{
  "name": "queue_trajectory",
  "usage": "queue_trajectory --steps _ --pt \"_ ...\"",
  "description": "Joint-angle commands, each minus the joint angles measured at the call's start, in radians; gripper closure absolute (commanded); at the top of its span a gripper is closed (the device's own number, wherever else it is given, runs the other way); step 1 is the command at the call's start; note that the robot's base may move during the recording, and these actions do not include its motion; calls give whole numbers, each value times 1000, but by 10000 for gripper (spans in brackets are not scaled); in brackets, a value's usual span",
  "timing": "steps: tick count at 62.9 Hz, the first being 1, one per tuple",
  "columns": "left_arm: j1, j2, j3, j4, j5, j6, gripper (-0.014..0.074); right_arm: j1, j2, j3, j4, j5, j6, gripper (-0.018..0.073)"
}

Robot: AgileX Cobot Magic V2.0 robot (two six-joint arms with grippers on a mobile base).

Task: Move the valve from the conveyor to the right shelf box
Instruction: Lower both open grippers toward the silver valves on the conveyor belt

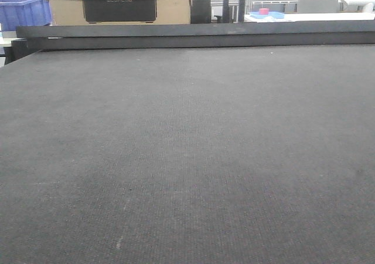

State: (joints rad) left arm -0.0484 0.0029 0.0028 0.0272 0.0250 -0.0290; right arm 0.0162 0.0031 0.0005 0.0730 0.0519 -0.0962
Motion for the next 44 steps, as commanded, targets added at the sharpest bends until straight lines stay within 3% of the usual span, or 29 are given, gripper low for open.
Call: queue_trajectory --steps 1,10,14,24,30,38,44 --pt "3 -3 -3 -5 -17 -8 708 -4 -3 0 -8 -43 1 722" --pt "3 -3 -3 31 -65 -2 708 -4 -3 0 -1 -186 1 722" --pt "3 -3 -31 21 -19 -2 708 -4 -3 -9 14 -180 1 722" --pt "3 -3 -242 33 252 -2 708 -4 -3 -189 32 100 1 722" --pt "3 48 -385 47 357 -2 708 -4 30 -311 32 254 1 722" --pt "3 205 -558 51 513 -2 708 -4 172 -459 32 457 1 722" --pt "3 342 -666 47 611 -2 708 -4 320 -561 37 537 1 722"
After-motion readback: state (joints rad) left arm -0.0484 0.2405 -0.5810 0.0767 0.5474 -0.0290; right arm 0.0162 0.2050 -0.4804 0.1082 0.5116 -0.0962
